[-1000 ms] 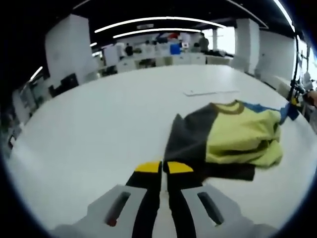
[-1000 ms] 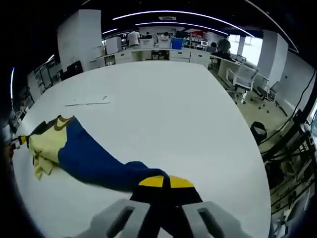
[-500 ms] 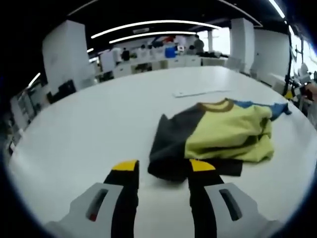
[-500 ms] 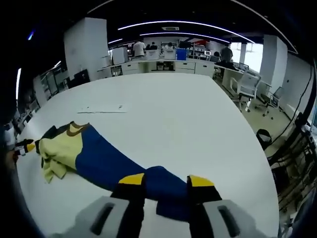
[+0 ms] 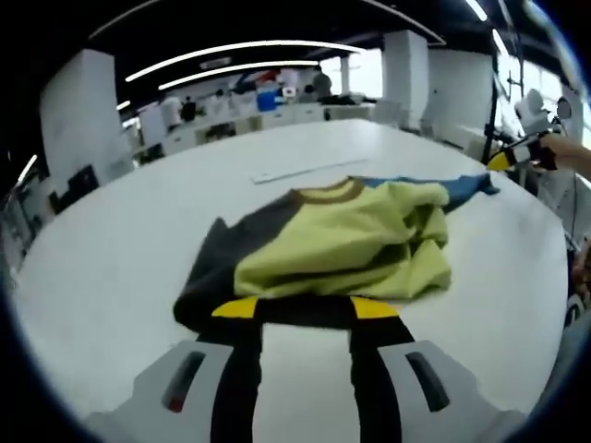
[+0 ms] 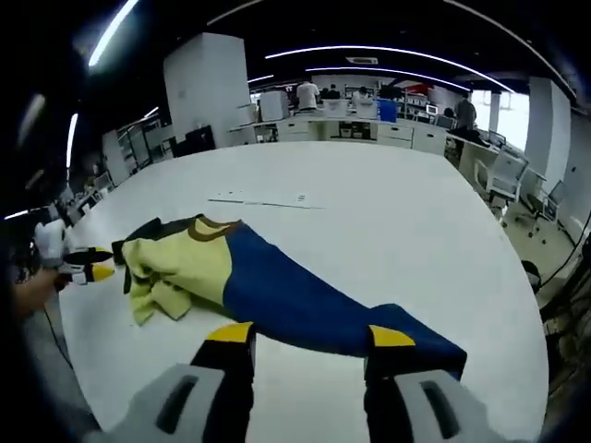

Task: Fold the garment on the visible template until the final outline fits inside the template.

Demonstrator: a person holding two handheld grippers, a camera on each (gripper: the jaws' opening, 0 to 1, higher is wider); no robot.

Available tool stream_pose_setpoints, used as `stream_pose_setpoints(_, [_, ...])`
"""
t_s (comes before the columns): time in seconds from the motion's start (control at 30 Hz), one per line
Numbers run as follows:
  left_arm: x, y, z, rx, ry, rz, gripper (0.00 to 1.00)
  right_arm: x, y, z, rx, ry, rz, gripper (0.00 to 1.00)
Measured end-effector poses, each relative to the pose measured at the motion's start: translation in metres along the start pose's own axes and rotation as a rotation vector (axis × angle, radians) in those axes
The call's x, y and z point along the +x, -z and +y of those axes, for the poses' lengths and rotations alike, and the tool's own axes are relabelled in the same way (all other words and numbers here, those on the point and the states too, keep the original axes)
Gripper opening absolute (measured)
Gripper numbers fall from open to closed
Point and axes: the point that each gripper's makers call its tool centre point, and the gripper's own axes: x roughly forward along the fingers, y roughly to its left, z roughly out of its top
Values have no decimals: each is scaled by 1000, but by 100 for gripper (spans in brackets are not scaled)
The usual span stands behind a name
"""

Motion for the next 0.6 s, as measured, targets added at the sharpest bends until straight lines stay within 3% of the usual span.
stream_pose_setpoints(0.2, [11,9,-20,21,36,29,29,6,2,41,-15,-109,-12,46])
stream_pose_setpoints(0.6, [21,24,-35,22,47,69,26,27,12,110,-119,-270,-10,46])
